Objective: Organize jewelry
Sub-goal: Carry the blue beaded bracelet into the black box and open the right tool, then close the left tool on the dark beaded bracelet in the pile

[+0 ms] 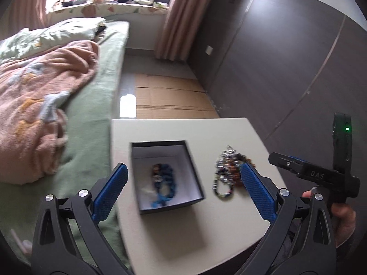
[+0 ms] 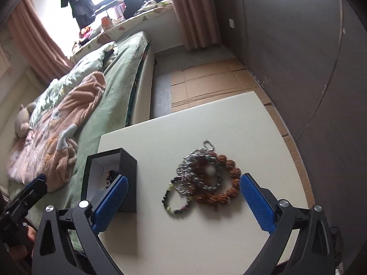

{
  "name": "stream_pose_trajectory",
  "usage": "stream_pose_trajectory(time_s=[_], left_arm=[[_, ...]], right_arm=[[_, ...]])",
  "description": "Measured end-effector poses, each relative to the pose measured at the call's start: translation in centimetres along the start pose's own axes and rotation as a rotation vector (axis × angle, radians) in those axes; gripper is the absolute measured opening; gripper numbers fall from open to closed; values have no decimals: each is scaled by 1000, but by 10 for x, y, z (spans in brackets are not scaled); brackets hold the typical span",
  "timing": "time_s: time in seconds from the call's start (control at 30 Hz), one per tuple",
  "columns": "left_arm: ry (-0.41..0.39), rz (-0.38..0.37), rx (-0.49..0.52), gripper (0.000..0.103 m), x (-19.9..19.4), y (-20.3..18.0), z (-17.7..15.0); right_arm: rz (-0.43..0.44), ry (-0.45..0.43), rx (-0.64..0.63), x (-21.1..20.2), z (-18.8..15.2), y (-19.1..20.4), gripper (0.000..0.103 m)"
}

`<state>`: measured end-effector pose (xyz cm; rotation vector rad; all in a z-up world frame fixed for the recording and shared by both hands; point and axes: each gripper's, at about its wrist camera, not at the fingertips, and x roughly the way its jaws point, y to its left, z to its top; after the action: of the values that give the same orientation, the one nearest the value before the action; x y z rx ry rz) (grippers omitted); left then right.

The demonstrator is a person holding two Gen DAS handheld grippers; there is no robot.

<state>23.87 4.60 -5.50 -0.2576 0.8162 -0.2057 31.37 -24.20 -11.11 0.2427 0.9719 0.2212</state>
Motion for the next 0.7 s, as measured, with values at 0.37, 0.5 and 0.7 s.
stream_pose_trajectory(time_s=[0.37, 0.5, 0.7], left_arm=[[116, -94, 5, 60, 46, -44, 5], [165, -135, -7, 49, 66, -55, 7], [250, -173, -32, 36, 102, -71, 12]], right_arm=[[19, -36, 111, -9, -8, -59, 81], [22, -2, 156, -1, -14, -80, 64], [11, 40, 198, 13, -21, -97, 49]])
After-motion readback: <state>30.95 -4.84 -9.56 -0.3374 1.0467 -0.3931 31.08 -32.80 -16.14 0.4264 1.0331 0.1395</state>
